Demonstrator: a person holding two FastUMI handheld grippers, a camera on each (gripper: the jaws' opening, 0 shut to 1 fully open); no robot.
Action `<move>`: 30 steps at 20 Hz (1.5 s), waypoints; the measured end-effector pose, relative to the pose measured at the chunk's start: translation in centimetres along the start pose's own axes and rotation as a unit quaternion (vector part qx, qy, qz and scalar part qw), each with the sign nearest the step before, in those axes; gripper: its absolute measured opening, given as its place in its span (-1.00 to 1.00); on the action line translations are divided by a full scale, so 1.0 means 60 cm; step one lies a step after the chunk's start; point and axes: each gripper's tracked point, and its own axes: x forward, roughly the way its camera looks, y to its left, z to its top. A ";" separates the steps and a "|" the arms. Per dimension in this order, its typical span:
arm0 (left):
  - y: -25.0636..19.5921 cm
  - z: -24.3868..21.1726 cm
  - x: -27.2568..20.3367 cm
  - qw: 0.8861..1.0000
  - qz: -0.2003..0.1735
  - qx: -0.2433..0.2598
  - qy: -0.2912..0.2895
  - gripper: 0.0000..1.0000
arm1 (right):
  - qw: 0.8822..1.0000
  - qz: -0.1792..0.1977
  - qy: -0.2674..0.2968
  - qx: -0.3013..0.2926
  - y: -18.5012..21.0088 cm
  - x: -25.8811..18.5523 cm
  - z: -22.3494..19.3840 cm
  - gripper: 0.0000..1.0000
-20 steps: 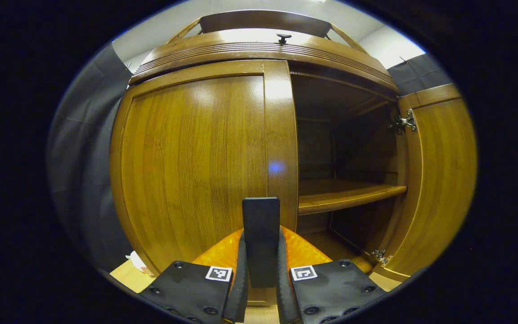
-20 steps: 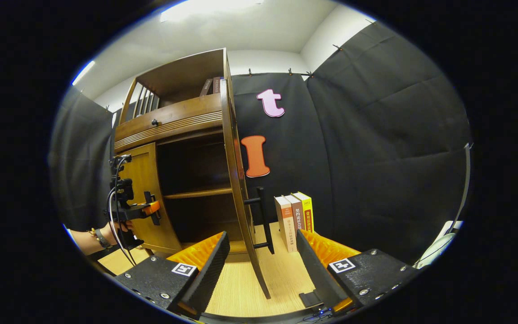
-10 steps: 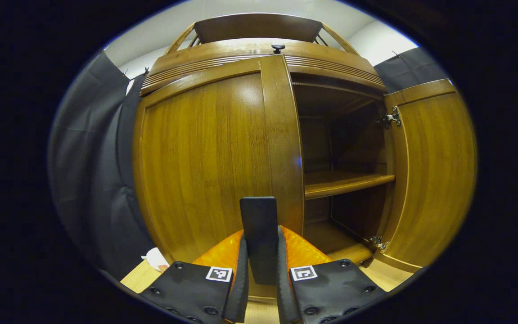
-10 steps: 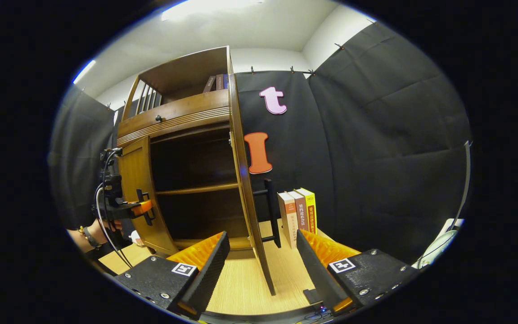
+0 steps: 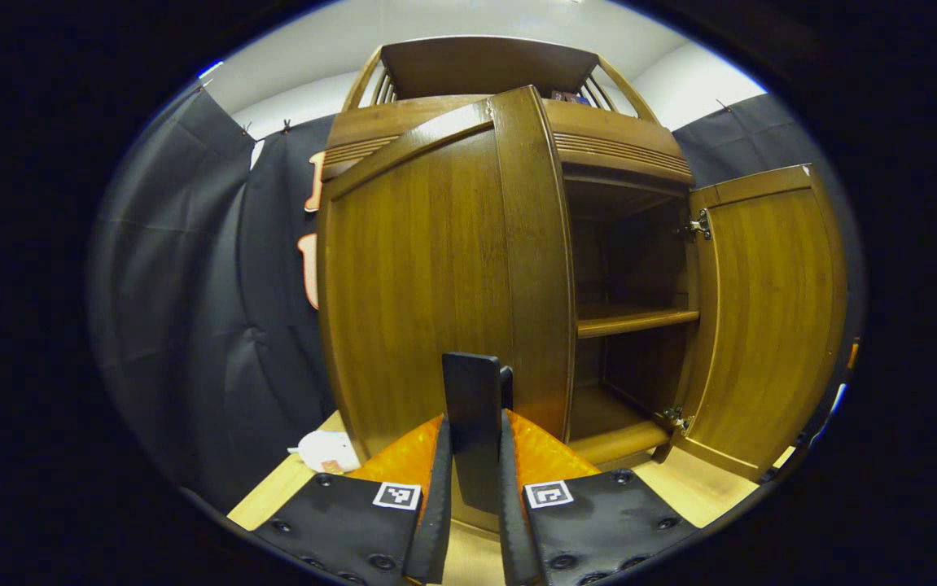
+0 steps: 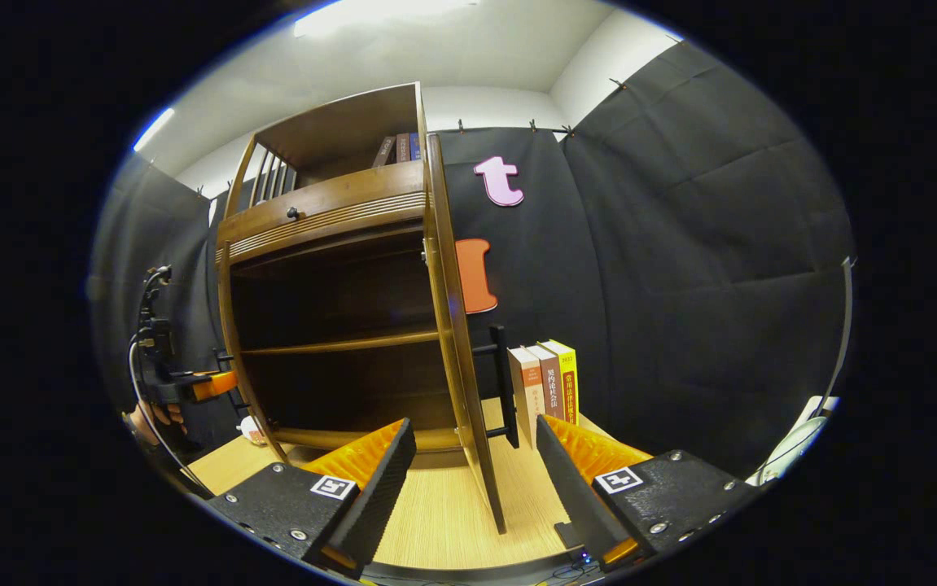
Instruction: Open the right door of the double-door shoe cabinet with the right hand, and open the left door with the left hand.
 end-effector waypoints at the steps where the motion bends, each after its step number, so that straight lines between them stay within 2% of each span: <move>1: 0.015 0.002 -0.015 1.000 0.007 0.002 -0.001 -0.29 | 1.000 0.002 -0.001 0.001 0.003 0.002 0.003 0.96; 2: 0.032 0.002 -0.029 1.000 0.013 0.000 -0.001 -0.38 | 1.000 0.006 -0.003 0.002 0.008 0.005 0.004 0.96; 3: 0.050 0.002 -0.043 1.000 0.020 -0.006 -0.001 -0.30 | 1.000 0.007 -0.006 0.000 0.010 0.007 0.008 0.83; 4: 0.067 0.002 -0.057 1.000 0.027 -0.014 -0.004 -0.39 | 1.000 0.005 -0.006 -0.010 0.009 0.009 0.008 0.83; 6: 0.101 0.002 -0.081 0.999 0.036 -0.019 -0.012 -0.40 | 1.000 -0.003 -0.002 -0.021 -0.002 0.009 0.000 0.83; 7: 0.114 0.001 -0.090 0.999 0.035 -0.015 -0.015 -0.31 | 1.000 -0.004 0.000 -0.015 -0.002 0.010 0.000 0.89; 9: 0.149 -0.010 -0.097 0.999 0.044 0.000 -0.014 -0.53 | 1.000 -0.004 -0.003 -0.004 0.001 0.009 0.002 0.96; 10: 0.164 -0.014 -0.103 0.999 0.046 0.003 -0.013 -0.53 | 1.000 -0.009 -0.003 -0.007 -0.003 0.009 0.001 0.83; 11: 0.177 -0.020 -0.106 0.999 0.049 -0.003 -0.010 -0.61 | 1.000 -0.014 -0.003 -0.012 -0.008 0.008 0.002 0.83; 12: 0.190 -0.022 -0.113 0.999 0.051 -0.012 -0.012 -0.59 | 1.000 -0.015 -0.003 -0.013 -0.008 0.007 0.002 0.96; 14: 0.218 -0.018 -0.119 0.998 0.059 -0.023 -0.016 -0.61 | 1.000 -0.014 -0.003 -0.012 0.000 0.006 0.005 0.96; 15: 0.236 -0.017 -0.121 0.997 0.069 -0.021 -0.019 -0.58 | 1.000 -0.015 -0.003 -0.015 -0.001 0.006 0.006 0.83; 16: 0.256 -0.018 -0.121 0.997 0.077 -0.015 -0.021 -0.78 | 1.000 -0.016 -0.002 -0.018 -0.001 0.004 0.007 0.83; 19: 0.287 -0.019 -0.127 0.998 0.053 -0.019 -0.033 -0.82 | 1.000 -0.015 -0.003 -0.018 0.006 0.002 0.013 0.83; 20: 0.299 -0.021 -0.126 0.998 0.041 -0.019 -0.034 -0.91 | 1.000 -0.016 -0.003 -0.019 0.007 0.001 0.014 0.83; 21: 0.308 -0.024 -0.124 0.999 0.029 -0.018 -0.031 -0.82 | 1.000 -0.016 -0.004 -0.021 0.008 -0.001 0.018 0.83; 23: 0.329 -0.028 -0.123 0.999 0.005 -0.026 -0.027 -0.82 | 1.000 -0.016 -0.008 -0.021 0.013 0.000 0.027 0.83; 24: 0.340 -0.027 -0.120 0.999 -0.009 -0.032 -0.026 -0.91 | 1.000 -0.015 -0.009 -0.021 0.014 -0.001 0.029 0.83; 25: 0.353 -0.028 -0.118 0.999 -0.021 -0.038 -0.025 -0.82 | 1.000 -0.015 -0.009 -0.022 0.015 0.000 0.033 0.83; 28: 0.376 -0.032 -0.116 0.995 -0.069 -0.066 -0.027 -0.79 | 0.999 -0.018 -0.008 -0.030 0.017 -0.002 0.040 0.83; 30: 0.374 -0.033 -0.117 0.993 -0.086 -0.078 -0.027 -0.65 | 0.999 -0.020 -0.007 -0.028 0.017 -0.002 0.040 0.82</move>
